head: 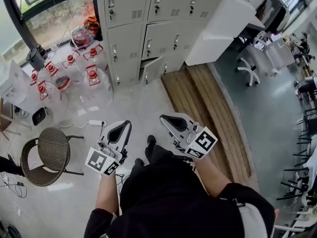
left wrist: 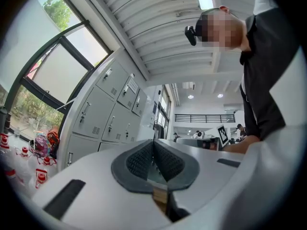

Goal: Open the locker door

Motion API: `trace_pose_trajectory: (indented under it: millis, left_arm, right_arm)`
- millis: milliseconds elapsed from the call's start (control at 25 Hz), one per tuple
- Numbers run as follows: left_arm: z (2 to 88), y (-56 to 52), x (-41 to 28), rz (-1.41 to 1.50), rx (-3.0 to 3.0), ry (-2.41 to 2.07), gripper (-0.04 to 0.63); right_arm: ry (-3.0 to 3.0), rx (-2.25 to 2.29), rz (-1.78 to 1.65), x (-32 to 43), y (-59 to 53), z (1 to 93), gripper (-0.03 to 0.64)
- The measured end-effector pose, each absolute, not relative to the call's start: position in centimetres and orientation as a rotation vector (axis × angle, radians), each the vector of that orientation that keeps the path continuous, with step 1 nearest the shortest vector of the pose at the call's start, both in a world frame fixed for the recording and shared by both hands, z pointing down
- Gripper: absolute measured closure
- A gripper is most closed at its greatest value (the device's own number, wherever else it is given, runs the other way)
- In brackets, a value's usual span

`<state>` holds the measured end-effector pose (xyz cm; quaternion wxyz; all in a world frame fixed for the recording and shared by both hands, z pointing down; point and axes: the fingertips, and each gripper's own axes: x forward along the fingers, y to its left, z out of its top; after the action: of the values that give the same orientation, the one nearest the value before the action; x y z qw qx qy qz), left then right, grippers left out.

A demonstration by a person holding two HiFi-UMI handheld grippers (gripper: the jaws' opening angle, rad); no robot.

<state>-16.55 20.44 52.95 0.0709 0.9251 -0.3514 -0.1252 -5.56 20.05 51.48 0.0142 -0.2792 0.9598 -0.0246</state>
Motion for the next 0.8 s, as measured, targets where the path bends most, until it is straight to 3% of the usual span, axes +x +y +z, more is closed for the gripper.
trace_pose_trajectory:
  millis: [440,800]
  left_arm:
    - [51.4,13.9,-19.7,-0.276,2.773,-1.211,0.578]
    - [49.5,3.9,-19.6,-0.15,2.771,-1.285,0.578]
  right_arm:
    - [2.981,-0.701,-0.105,-9.3,11.7,50.8,0.604]
    - [2.897,-0.666,-0.078,-7.4,0.6,48.3,0.604]
